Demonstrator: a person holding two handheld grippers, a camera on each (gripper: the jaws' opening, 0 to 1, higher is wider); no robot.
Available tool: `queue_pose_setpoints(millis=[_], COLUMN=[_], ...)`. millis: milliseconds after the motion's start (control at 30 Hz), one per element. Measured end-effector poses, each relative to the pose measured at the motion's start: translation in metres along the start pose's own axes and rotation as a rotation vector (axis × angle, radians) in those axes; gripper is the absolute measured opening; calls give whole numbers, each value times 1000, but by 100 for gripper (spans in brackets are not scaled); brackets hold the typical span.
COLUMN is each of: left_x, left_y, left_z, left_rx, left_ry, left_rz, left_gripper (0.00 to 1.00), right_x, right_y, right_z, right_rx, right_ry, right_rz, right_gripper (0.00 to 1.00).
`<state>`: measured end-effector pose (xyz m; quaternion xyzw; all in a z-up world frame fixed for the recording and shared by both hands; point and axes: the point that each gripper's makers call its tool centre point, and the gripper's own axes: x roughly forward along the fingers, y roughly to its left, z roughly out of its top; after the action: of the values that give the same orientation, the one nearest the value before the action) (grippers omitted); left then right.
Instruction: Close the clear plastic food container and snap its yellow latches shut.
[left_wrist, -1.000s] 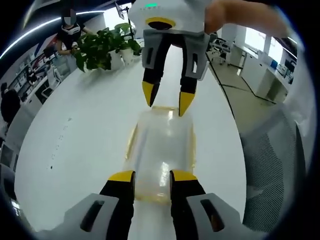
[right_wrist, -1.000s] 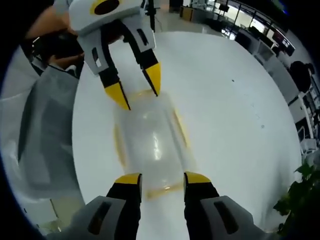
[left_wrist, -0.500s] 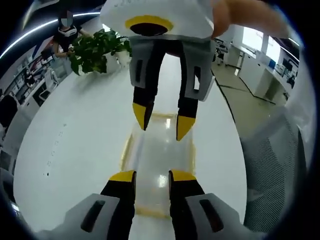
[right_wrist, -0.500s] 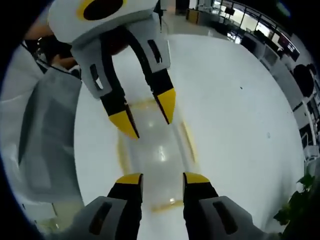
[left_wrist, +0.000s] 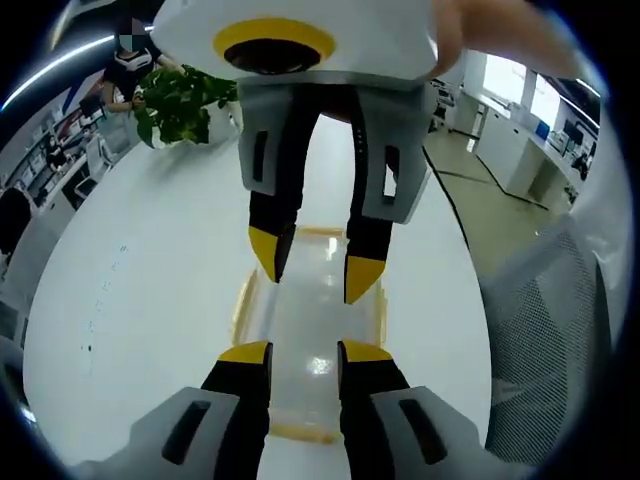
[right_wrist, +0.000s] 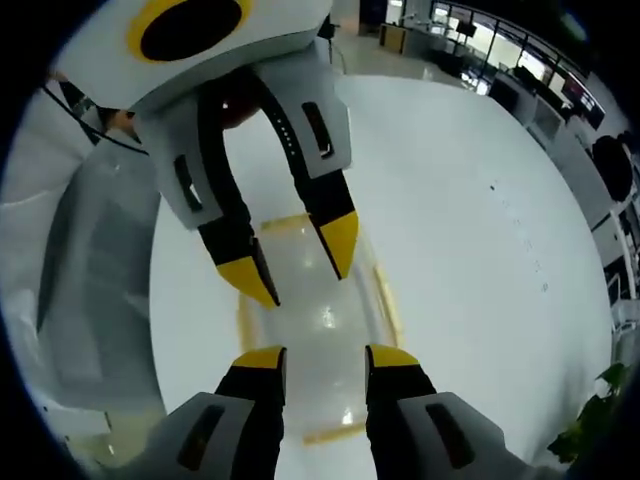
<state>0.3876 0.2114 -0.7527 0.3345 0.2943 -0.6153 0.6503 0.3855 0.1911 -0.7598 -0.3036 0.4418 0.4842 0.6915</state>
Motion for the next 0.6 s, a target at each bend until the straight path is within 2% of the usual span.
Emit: queue_pose_setpoints(millis=[433, 600], left_x=[6, 7], left_y=[-3, -9], left_z=[4, 3], left_rx=[3, -25], left_ry=[-4, -10], left_rz=[-9, -33], left_gripper=[25, 26], right_x=[2, 4], right_y=[-2, -6], right_z=[5, 7], right_rx=[-13, -16], right_ry=[-14, -18], right_rz=[4, -2], right_gripper=[30, 31])
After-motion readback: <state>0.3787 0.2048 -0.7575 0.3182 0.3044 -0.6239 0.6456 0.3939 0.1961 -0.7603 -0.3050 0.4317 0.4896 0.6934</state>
